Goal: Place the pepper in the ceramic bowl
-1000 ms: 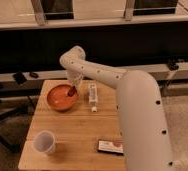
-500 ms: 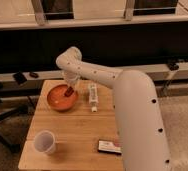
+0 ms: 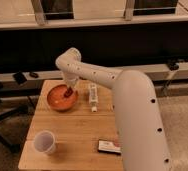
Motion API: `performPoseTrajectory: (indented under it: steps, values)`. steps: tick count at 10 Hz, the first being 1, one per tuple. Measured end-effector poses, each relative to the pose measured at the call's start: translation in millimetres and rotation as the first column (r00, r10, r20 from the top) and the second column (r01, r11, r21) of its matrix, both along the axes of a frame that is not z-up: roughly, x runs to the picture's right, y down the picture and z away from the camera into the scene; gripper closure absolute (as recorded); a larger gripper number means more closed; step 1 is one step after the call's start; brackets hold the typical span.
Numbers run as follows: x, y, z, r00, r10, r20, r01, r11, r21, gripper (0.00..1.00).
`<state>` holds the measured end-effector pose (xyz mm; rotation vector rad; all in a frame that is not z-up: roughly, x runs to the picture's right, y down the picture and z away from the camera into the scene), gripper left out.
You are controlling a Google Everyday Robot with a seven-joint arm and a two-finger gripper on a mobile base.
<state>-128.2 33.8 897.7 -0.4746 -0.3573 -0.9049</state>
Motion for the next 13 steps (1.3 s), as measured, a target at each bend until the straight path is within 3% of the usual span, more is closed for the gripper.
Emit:
performPoseTrajectory:
  steps: [1,5,7,9,13]
  values:
    - [-0.3,0.5,0.8,1.000,-0.001,0.002,0.001,1.0000,0.001,0.95]
    - [-4.8,5.1,2.4,1.000,-0.005,0.011,0.005,1.0000,-0.004,0.57]
    - [-6.6,6.6,3.1,1.000,-0.006,0.015,0.006,1.0000,-0.005,0.45]
    - [-8.5,8.4,4.5,1.000,-0.006,0.018,0.006,1.0000,-0.006,0.24]
    - [-11.5,10.7,7.6,1.000,-0.007,0.022,0.007,0.9999,-0.008,0.20]
